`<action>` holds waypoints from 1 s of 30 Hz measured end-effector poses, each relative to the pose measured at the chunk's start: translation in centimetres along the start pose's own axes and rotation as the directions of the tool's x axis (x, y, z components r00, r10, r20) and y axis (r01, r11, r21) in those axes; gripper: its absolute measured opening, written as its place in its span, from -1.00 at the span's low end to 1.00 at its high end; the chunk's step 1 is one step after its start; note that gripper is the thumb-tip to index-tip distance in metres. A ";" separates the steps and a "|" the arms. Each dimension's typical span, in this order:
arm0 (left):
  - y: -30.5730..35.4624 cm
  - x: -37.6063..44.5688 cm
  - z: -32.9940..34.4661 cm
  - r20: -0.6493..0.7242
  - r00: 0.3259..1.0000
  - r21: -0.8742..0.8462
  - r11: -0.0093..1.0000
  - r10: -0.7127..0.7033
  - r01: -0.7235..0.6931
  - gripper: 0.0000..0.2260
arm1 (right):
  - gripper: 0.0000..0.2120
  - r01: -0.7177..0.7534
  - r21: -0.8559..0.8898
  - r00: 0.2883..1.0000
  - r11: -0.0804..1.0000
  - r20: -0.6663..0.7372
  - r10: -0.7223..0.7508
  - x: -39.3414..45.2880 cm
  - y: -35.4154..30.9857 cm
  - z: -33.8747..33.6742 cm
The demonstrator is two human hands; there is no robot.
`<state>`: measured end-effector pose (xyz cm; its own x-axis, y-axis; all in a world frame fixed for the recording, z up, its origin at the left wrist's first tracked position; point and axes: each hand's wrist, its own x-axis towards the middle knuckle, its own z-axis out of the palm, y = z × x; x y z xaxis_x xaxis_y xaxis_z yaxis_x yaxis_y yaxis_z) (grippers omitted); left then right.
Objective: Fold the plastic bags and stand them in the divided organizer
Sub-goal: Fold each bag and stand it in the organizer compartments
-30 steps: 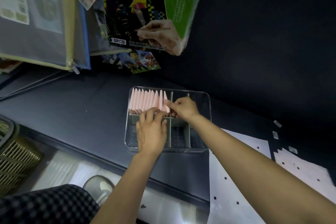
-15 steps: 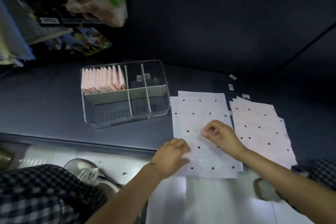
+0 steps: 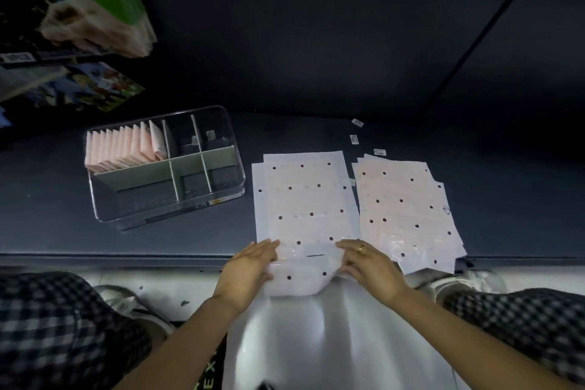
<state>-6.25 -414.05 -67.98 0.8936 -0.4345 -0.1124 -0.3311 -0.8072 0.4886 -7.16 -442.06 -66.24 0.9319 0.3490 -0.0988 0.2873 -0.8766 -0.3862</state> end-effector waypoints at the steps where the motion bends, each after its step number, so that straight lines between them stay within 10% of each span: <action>1: 0.0 0.1 -0.1 0.003 1.000 -0.002 1.000 -0.009 0.009 -0.64 | -0.88 -0.018 0.024 1.000 1.000 0.019 0.017 0.1 0.3 0.0; 9: 0.9 1.5 -3.6 -0.016 0.967 -0.360 0.904 -0.255 0.233 -0.72 | -0.92 -0.174 0.280 0.949 0.944 0.305 0.084 3.1 0.0 -4.0; 15: 1.4 3.8 -7.3 -0.231 0.876 -0.727 0.673 -0.423 0.134 -0.72 | -0.90 -0.367 0.511 0.898 0.777 0.412 0.154 7.8 -0.6 -8.5; 22: 1.5 5.4 -7.4 -0.517 0.690 -0.660 0.749 -0.507 0.056 -0.86 | -0.87 -0.573 0.600 0.818 0.558 0.375 0.437 15.2 0.3 -8.8; 26: 1.9 5.4 -4.8 -0.538 0.809 -0.344 0.938 -0.235 0.044 -0.78 | -0.76 -0.634 0.570 0.762 0.522 0.348 0.546 18.5 0.7 -7.7; 30: 1.5 5.2 -1.8 -0.240 0.971 -0.062 0.998 0.011 -0.026 -0.59 | -0.56 -0.593 0.553 0.716 0.586 0.027 0.698 19.4 0.9 -5.9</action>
<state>-1.53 -416.83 -66.25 0.9367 -0.3345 0.1040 -0.3351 -0.7695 0.5437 12.49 -438.06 -63.07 0.8613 -0.3530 -0.3655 -0.5064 -0.5371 -0.6746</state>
